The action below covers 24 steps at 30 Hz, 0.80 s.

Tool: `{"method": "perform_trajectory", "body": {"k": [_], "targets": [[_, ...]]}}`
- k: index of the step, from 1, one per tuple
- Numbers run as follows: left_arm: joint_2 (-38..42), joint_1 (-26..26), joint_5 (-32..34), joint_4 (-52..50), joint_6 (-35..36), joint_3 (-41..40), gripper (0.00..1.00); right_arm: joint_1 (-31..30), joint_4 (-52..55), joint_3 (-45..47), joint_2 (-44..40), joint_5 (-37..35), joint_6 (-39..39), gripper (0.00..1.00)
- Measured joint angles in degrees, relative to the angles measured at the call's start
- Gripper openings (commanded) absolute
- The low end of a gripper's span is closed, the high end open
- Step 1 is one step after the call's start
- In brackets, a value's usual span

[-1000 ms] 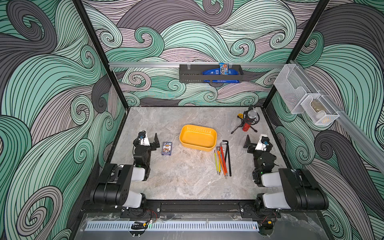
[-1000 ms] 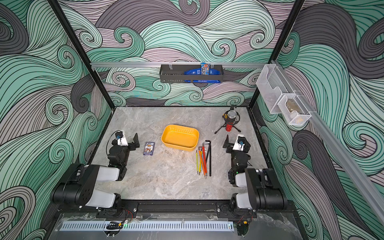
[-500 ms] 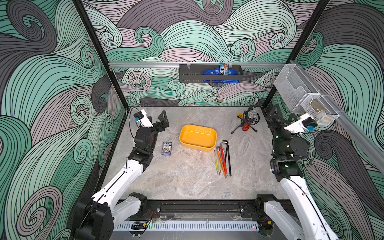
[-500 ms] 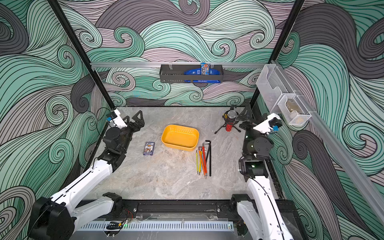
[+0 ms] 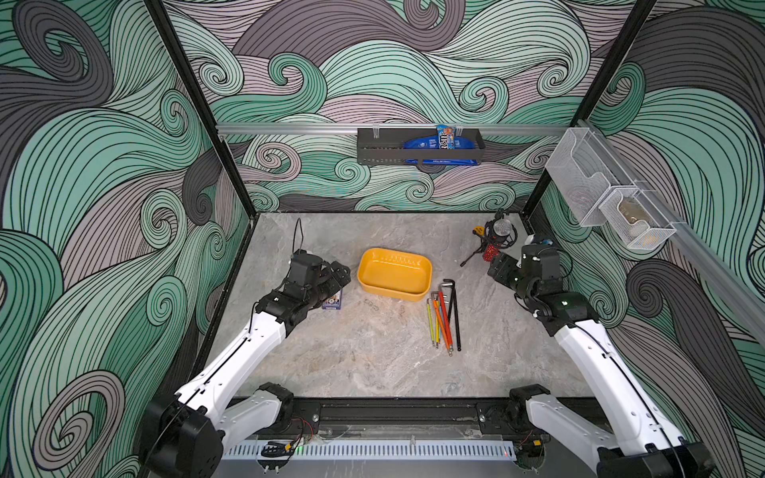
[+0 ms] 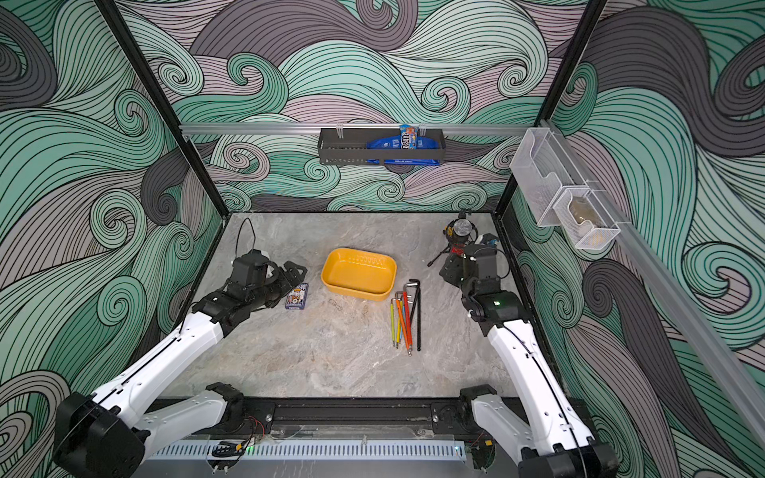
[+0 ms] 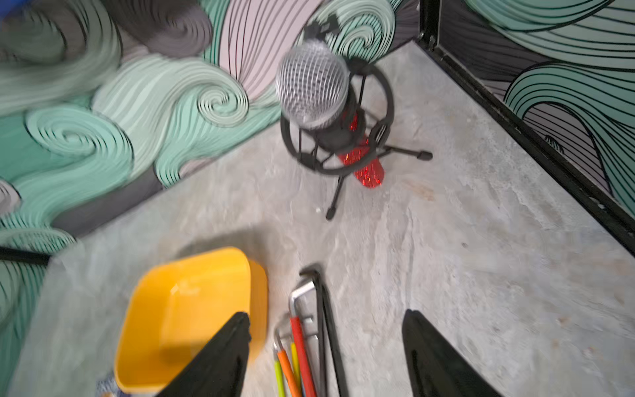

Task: Put the hex key on the desktop into the storage box
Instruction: Pick up the Allen key from the center of the board.

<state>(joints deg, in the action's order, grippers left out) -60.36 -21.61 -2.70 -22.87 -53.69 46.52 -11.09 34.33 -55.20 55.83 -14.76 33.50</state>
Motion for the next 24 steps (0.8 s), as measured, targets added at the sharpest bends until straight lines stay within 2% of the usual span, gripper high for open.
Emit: {"method": "perform_trajectory", "body": {"k": [3, 7, 9, 13, 17, 24], "targets": [[3.80, -0.37, -2.16, -6.80, 1.46, -0.92, 0.83, -2.99, 5.33, 0.13, 0.57, 1.62, -1.20, 0.62], [8.20, -0.72, -3.15, -13.42, 4.02, -1.27, 0.81, -5.05, 8.72, 2.10, 2.89, 4.17, -1.70, 0.49], [9.64, -0.72, -3.43, -15.80, 5.31, -1.27, 0.81, -5.90, 10.12, 2.86, 5.18, 5.05, -1.99, 0.48], [11.02, -0.72, -4.17, -18.12, 7.32, -1.29, 0.77, -8.11, 11.17, 2.99, 9.11, 6.16, -2.69, 0.45], [11.23, -0.98, -5.09, -19.19, 9.09, -1.31, 0.75, -8.55, 10.67, 4.24, 12.22, 6.97, -2.73, 0.36], [13.40, -1.05, -5.88, -19.76, 11.10, -1.31, 0.75, -8.55, 8.41, 6.88, 20.33, 9.14, -3.67, 0.35]]}}
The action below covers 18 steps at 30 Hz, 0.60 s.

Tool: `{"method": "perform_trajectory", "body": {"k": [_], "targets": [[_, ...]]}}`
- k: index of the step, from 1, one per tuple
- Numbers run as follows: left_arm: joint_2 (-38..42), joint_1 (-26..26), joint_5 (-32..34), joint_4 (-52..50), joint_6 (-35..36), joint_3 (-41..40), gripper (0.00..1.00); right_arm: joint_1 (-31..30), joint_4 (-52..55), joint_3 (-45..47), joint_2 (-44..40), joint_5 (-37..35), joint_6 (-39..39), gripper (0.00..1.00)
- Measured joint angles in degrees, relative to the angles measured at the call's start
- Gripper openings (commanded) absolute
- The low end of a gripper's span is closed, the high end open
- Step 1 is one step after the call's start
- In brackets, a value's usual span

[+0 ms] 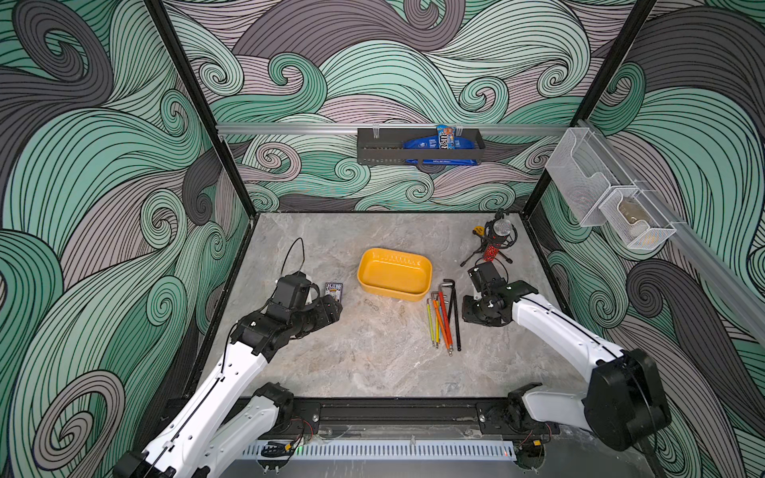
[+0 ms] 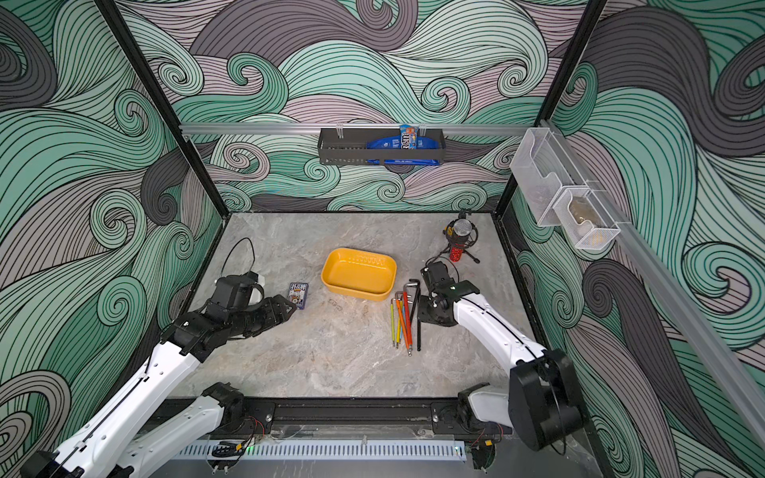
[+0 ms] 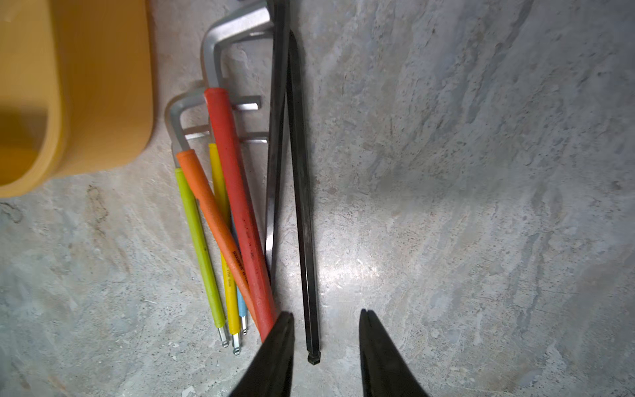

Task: Put the hex key on the desktop into the storage box
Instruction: Pick up the Allen key from the center of the board.

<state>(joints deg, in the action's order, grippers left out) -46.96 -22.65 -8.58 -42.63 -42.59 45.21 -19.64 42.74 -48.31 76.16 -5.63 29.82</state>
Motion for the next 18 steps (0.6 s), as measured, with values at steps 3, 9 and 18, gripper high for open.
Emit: {"method": "perform_trajectory", "body": {"k": [3, 9, 18], "targets": [[0.70, 0.00, -0.07, 0.07, 0.59, 0.00, 0.75, 0.00, -1.60, -0.07, 3.56, 0.26, -0.81, 0.34], [0.55, 0.00, -0.11, 0.42, 1.22, 0.00, 0.75, 0.24, -4.61, -0.83, 9.20, 0.37, -2.19, 0.29], [-0.20, 0.00, -0.98, 1.55, 1.57, 0.00, 0.75, 0.74, -8.39, -3.34, 14.53, 0.68, -3.30, 0.29]]}}
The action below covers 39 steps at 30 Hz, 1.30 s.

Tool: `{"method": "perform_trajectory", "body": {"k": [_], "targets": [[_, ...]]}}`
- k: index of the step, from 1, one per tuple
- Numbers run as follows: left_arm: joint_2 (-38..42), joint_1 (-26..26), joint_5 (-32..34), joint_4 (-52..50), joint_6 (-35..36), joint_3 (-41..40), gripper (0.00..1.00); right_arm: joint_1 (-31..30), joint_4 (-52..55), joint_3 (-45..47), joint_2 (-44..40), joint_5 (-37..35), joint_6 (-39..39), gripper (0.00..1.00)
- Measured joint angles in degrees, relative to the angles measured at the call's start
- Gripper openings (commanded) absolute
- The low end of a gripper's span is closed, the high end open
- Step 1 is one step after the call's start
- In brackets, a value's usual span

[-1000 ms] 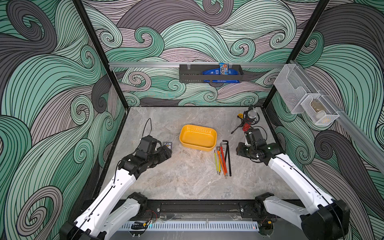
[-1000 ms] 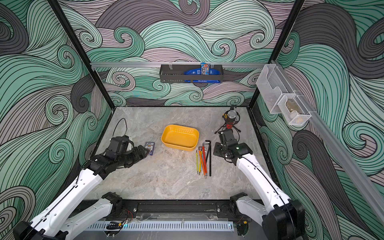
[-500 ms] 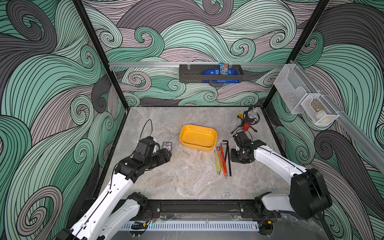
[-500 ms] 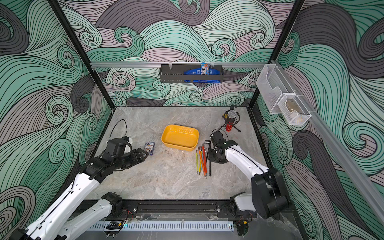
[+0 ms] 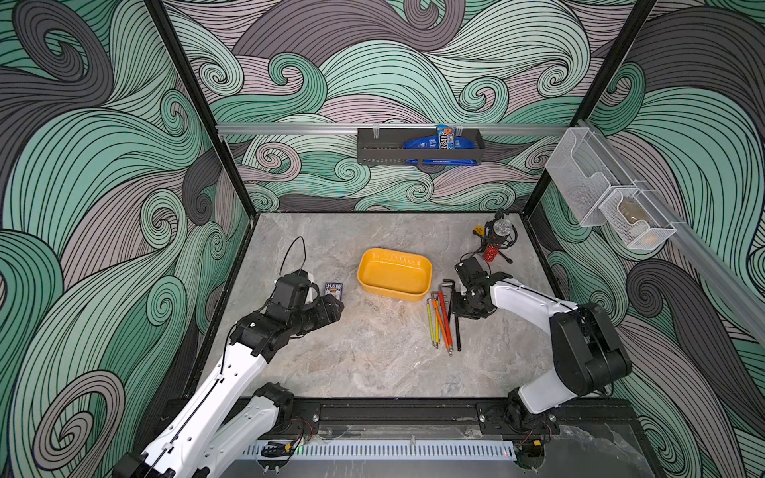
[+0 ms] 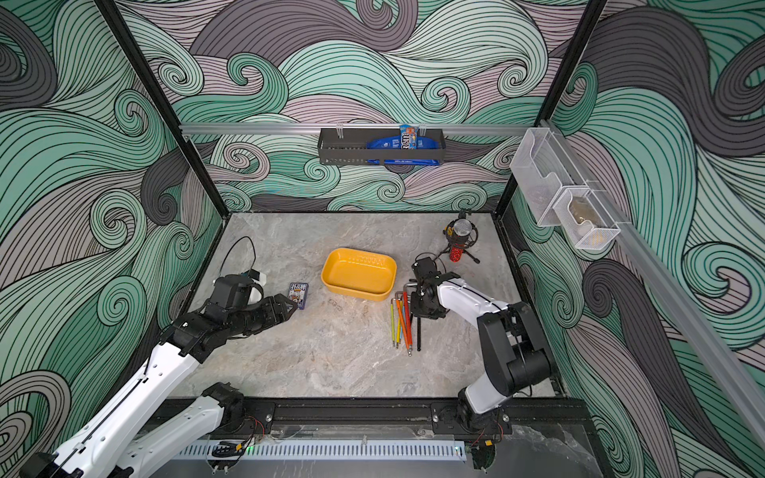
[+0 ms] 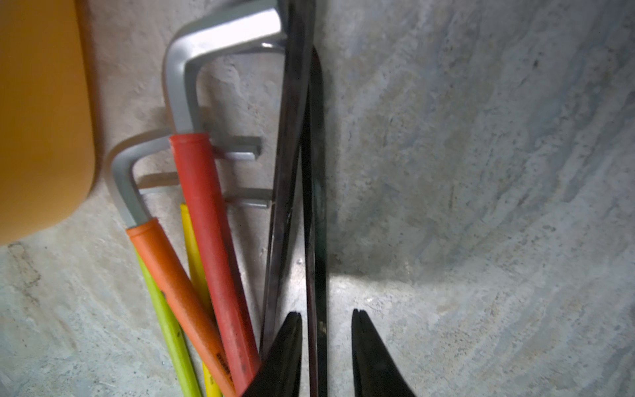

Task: Put the hex key on the desktop into the storage box
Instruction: Pick up the Allen key from the center of the board.

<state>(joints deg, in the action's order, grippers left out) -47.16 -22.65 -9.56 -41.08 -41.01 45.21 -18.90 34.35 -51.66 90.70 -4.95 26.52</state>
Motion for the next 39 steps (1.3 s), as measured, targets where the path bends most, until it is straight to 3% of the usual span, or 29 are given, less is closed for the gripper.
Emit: {"method": "perform_trajectory", "body": {"k": [16, 24, 28, 39], "targets": [[0.00, 0.00, -0.11, 0.42, 0.09, 0.00, 0.75, 1.20, -1.90, -2.23, 6.16, -0.94, -0.70, 0.20], [0.00, 0.00, -0.11, 0.46, 0.09, 0.00, 0.74, 1.18, -1.75, -2.49, 6.40, -1.97, -1.07, 0.10], [0.00, 0.00, -0.11, 0.46, 0.09, 0.00, 0.74, 1.18, -1.75, -2.49, 6.38, -2.29, -1.36, 0.00], [0.04, 0.00, -0.11, 0.46, 0.09, 0.00, 0.74, 2.23, 2.34, -2.58, 4.92, -9.01, -0.15, 0.00]]}}
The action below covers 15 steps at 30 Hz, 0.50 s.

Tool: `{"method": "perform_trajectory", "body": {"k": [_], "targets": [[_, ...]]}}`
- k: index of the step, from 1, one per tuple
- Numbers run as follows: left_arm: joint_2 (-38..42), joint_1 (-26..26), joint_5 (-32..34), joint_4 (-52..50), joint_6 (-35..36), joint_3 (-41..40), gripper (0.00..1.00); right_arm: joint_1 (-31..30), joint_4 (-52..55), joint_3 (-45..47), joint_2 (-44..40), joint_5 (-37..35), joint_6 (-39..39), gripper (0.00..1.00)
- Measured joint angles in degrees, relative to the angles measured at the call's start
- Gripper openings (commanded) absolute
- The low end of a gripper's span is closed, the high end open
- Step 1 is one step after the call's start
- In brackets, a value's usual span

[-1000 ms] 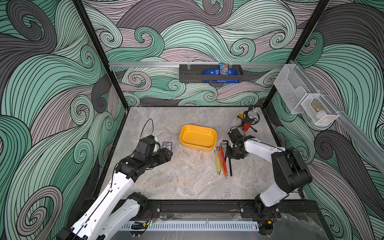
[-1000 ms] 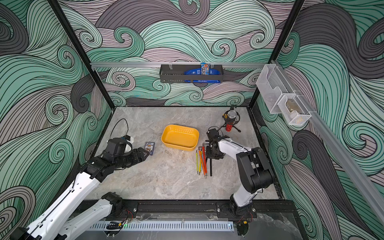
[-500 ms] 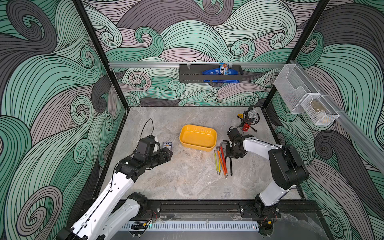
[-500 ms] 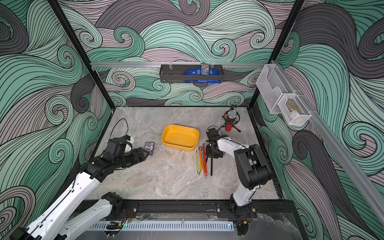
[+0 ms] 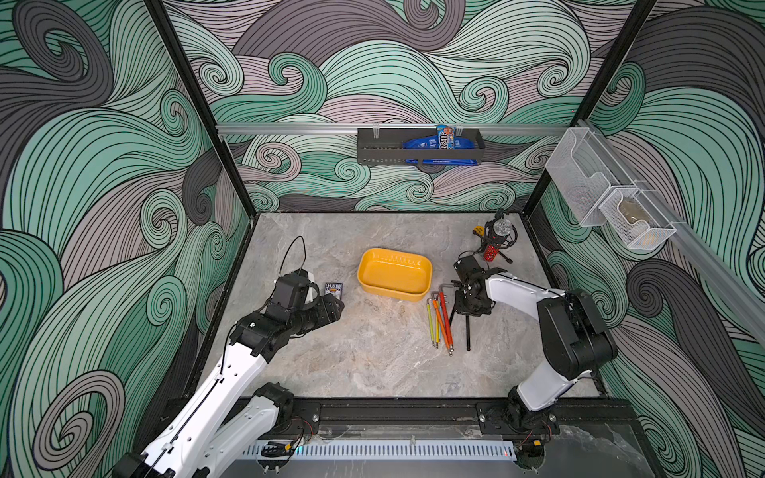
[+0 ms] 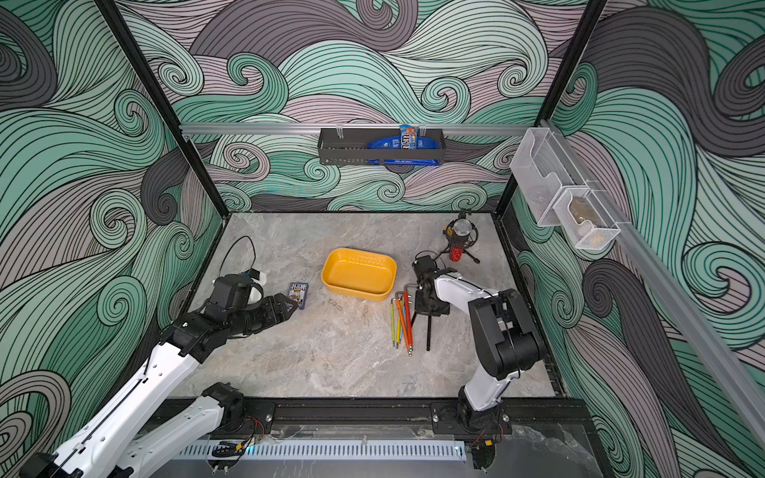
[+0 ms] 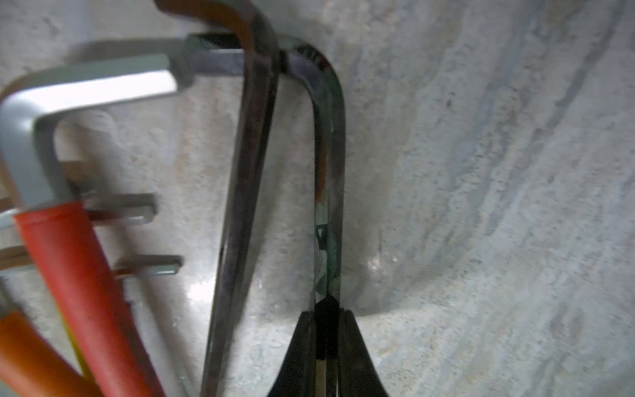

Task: Put the hex key on the desktop into the storage box
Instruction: Pick up the Allen key from the center of the board.

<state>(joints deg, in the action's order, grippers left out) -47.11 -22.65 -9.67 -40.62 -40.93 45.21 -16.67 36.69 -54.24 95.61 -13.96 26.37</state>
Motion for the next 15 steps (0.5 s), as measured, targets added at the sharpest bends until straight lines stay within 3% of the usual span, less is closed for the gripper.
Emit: {"method": "perform_trajectory", "body": {"k": [15], "targets": [[0.20, 0.00, 0.02, 0.00, 0.00, 0.00, 0.74, 2.51, 5.86, -8.33, -1.07, -7.50, 0.98, 0.00]]}}
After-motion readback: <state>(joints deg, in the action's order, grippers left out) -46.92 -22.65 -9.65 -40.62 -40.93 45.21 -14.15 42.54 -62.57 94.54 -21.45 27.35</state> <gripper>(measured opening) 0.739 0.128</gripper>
